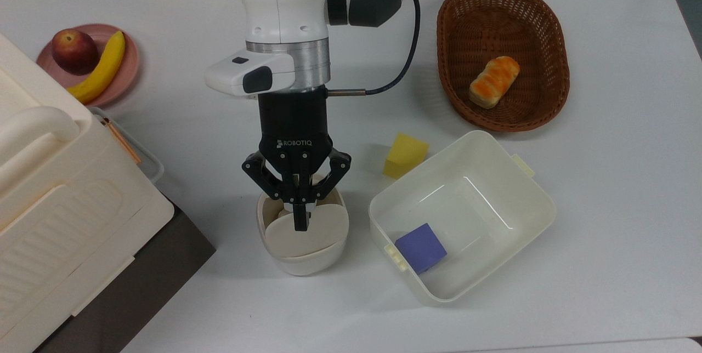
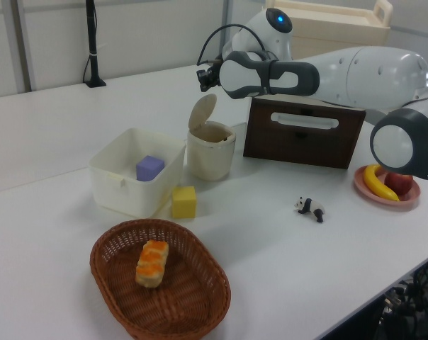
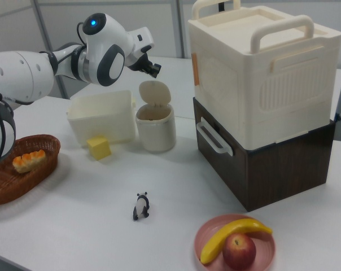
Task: Close the trash can
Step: 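Lower the gripper over the trash can behind the raised lid, then push the raised lid down onto the trash can rim with the gripper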
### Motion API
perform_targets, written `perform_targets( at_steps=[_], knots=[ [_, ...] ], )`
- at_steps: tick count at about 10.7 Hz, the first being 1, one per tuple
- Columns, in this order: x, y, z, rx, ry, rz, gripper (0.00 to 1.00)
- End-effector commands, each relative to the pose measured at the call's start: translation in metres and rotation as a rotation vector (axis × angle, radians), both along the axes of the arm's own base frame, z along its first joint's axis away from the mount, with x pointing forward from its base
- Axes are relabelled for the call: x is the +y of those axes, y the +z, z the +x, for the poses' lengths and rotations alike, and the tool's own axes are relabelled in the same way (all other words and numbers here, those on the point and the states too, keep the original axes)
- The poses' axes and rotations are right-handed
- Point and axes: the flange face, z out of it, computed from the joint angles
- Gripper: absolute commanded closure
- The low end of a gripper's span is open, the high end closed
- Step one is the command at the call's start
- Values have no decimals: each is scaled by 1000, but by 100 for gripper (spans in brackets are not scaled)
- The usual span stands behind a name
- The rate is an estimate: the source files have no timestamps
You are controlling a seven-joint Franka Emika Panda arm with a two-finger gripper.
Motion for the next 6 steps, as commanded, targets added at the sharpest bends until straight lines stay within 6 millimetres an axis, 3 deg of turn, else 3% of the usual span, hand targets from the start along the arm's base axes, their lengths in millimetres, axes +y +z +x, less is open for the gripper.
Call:
perform_targets(
  at_steps=[1, 6],
  knots=[
    [-4, 18, -5, 9, -12, 9, 100],
    [-4, -7, -14, 217, 10, -28, 100]
  ],
)
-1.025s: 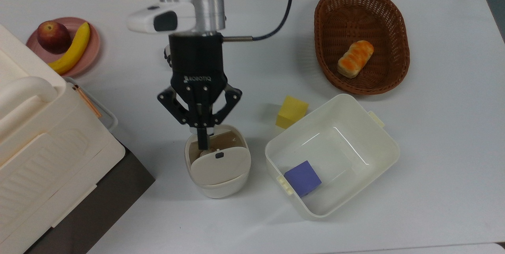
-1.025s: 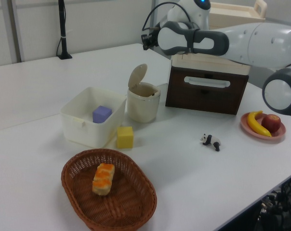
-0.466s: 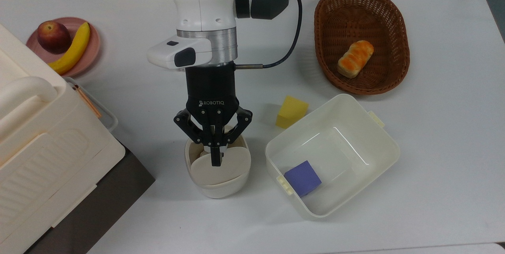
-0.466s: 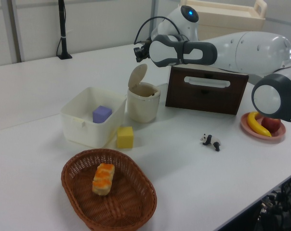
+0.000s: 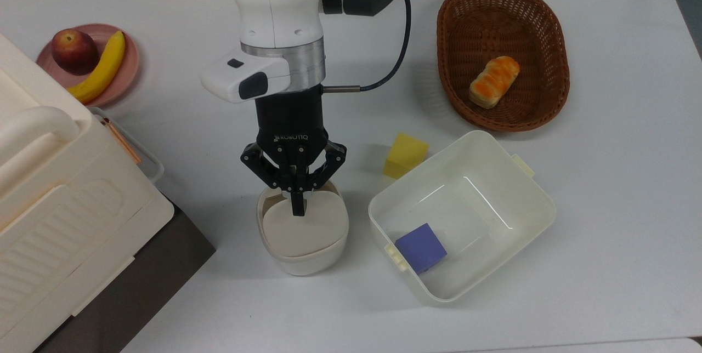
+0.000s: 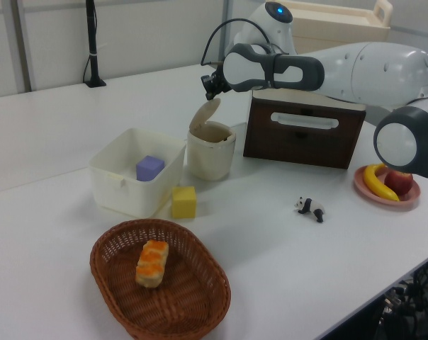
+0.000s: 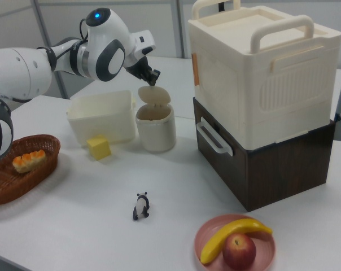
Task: Close the trash can
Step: 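Push the raised lid down onto the trash can rim with the gripper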
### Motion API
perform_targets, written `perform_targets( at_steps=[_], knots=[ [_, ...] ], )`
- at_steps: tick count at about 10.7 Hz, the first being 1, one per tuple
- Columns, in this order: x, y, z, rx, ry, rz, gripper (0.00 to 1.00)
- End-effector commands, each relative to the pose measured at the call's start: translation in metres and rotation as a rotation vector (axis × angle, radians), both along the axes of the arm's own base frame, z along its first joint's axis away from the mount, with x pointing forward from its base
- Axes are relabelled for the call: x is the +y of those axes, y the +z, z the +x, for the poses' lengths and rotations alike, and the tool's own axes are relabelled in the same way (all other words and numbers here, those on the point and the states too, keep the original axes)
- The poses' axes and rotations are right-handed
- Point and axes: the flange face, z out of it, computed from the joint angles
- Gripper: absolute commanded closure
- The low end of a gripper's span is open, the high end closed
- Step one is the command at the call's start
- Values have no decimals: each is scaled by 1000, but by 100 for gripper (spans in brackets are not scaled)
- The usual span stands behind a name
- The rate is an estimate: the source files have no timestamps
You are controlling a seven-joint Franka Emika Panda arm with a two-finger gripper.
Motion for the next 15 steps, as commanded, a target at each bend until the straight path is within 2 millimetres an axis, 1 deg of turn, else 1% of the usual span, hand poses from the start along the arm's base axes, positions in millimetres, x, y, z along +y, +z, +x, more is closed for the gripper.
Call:
perform_targets(
  at_steps=[1, 4, 5, 8, 9, 10, 11, 12, 13, 15],
  knots=[
    [2, -10, -8, 93, 17, -33, 100],
    [3, -30, -16, 224, 66, -53, 100],
    [3, -44, -18, 249, 72, -58, 100],
    [2, -76, -22, 305, 83, -74, 100],
    [2, -88, -21, 319, 85, -84, 100],
    [2, -96, -20, 328, 87, -93, 100],
    [2, -101, -19, 334, 89, -101, 100],
    [1, -100, -19, 333, 86, -99, 100],
    [0, -89, -19, 316, 78, -92, 100],
    [-1, -47, -28, 275, 69, -72, 100]
  ],
)
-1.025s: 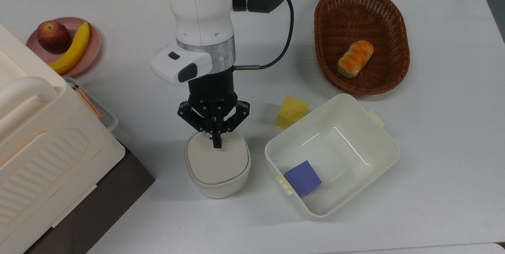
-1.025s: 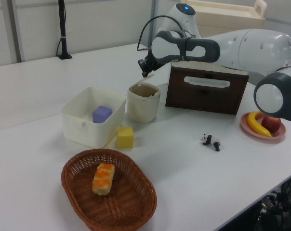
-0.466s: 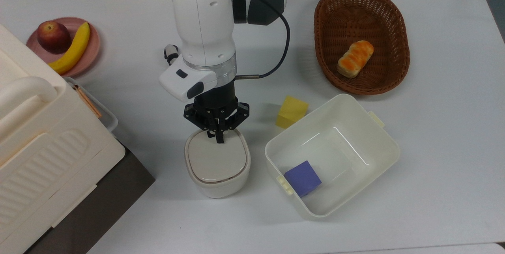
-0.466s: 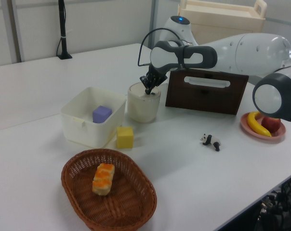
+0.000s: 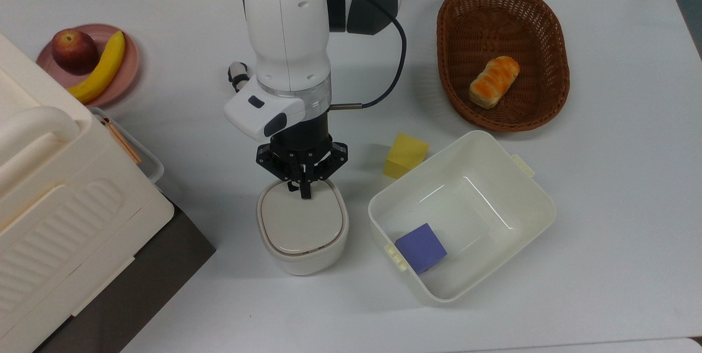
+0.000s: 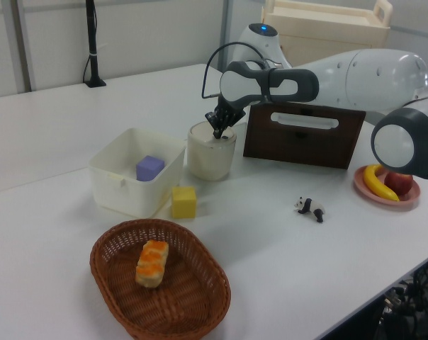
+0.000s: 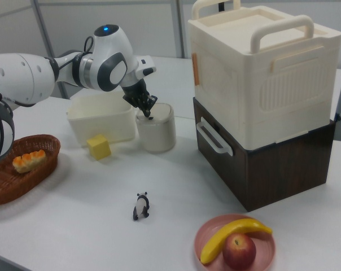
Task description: Close the trash can
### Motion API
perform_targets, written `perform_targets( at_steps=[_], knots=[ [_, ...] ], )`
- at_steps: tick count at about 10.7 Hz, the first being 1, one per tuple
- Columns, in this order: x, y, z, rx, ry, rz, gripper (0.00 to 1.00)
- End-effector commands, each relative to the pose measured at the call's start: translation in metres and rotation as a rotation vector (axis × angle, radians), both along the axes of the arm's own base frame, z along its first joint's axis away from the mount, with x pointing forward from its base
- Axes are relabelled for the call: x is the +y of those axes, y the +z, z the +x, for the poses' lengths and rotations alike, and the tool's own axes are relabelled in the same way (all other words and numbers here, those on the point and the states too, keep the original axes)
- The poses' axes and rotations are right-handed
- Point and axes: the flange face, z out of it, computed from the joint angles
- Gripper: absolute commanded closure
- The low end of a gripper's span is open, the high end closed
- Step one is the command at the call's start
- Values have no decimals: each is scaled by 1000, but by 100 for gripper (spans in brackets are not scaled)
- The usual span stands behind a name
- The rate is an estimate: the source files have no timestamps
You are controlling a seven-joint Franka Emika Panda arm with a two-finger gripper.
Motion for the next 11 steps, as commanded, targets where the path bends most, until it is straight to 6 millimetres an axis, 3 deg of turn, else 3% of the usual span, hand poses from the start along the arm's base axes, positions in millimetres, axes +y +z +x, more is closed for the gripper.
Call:
perform_targets(
  at_steps=[1, 3, 4, 5, 6, 8, 11],
  knots=[
    [-5, 32, -20, 24, -20, 7, 96],
    [-6, 54, -40, 118, -24, 14, 79],
    [-8, 70, -52, 165, -25, 17, 63],
    [-12, 85, -68, 223, -45, 23, 19],
    [-15, 94, -82, 291, -84, 18, 0],
    [-21, 110, -103, 342, -97, 24, 0],
    [-37, 125, -118, 364, -117, 31, 0]
  ],
)
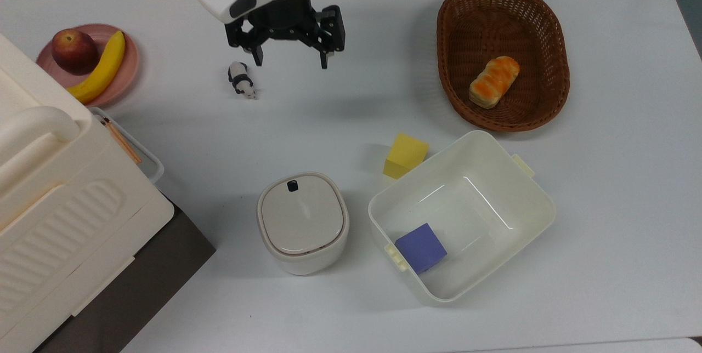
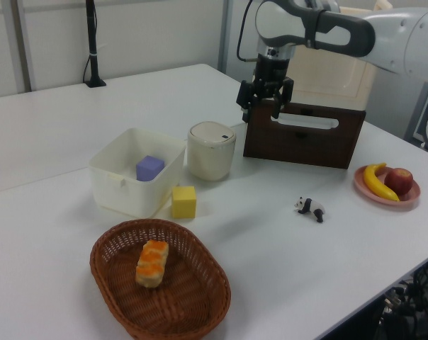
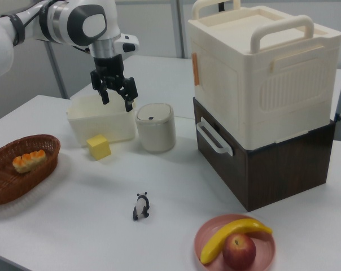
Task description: Close the trash can
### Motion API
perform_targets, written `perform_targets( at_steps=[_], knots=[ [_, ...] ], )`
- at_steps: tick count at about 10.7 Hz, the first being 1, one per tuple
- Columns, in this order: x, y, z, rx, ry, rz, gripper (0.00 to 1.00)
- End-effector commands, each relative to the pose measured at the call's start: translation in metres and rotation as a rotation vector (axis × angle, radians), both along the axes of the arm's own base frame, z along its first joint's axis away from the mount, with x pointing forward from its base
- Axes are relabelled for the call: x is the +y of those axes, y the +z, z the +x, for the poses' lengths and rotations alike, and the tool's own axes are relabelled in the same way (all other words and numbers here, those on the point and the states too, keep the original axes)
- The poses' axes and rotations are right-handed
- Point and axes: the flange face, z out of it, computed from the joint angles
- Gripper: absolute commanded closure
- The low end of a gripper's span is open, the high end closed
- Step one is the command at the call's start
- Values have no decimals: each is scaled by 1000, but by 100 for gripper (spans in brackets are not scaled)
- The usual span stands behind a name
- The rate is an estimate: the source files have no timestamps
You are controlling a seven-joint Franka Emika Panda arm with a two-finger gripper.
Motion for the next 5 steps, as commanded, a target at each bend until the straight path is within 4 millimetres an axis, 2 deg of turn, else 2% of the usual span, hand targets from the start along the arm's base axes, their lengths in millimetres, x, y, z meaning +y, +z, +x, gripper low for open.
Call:
perform_targets(
  at_steps=[1, 3, 5],
  knots=[
    [-19, 18, -23, 6, -47, -4, 0],
    [-31, 28, -31, 12, -71, 0, 0],
    [-28, 28, -31, 12, -75, -1, 0]
  ],
)
